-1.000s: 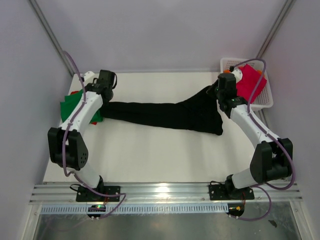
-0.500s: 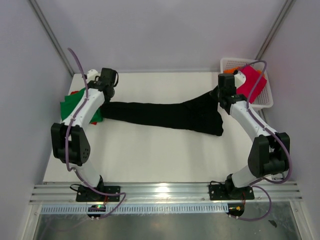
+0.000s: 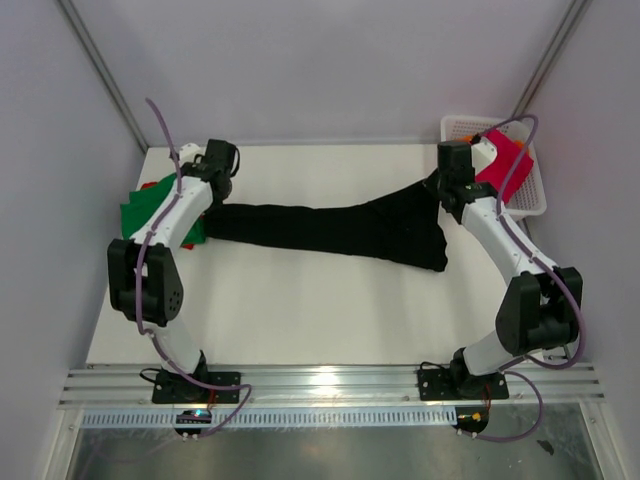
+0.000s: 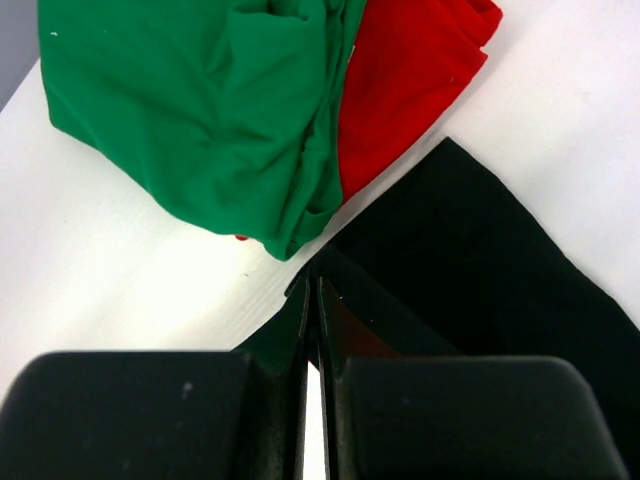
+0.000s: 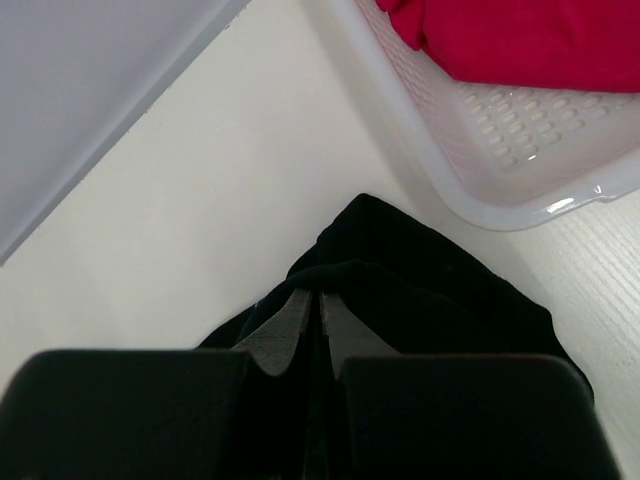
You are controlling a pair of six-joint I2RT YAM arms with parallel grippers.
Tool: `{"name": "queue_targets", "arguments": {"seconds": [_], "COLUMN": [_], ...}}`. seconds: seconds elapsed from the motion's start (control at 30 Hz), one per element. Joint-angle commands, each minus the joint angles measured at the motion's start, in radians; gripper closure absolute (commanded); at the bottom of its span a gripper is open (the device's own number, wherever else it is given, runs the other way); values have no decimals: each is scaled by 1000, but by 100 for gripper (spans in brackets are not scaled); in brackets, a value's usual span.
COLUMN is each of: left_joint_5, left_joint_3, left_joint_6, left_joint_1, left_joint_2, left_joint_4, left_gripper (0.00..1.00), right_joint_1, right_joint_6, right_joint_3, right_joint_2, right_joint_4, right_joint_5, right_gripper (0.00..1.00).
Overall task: Fold and stack the t-shirts
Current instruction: Fold the other side of the tshirt into a rectangle
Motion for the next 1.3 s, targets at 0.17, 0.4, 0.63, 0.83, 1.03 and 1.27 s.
{"name": "queue_targets", "arguments": {"seconds": [0.17,0.4,0.63,0.83,1.03,1.27], "left_joint_5": [-70,-74,31,107,70,28], "left_joint_3": [1,9,4,119,272,266], "left_joint_6": [15,29,50,107,136,135], "left_joint_1": [25,45,47,48,48,48], "left_joint_2": [1,-5,13,101,242,282], "left_joint_4": [-8,-5,125,133,22,19], "left_gripper": [98,98,98,98,100,100], "right_joint_1": [-5,-7,-7,-9,-6,-9], "right_joint_6": [54,71,60,57,57,56], "right_joint_3": [25,5,19,16,19,47], "right_joint_2": [7,21,40,48,66,83], "right_joint_4": [-66,-57,-56,-60,-60,-76], "right_joint_5": [122,113,116,133,147,162], "right_gripper": [95,95,95,95,95,95]}}
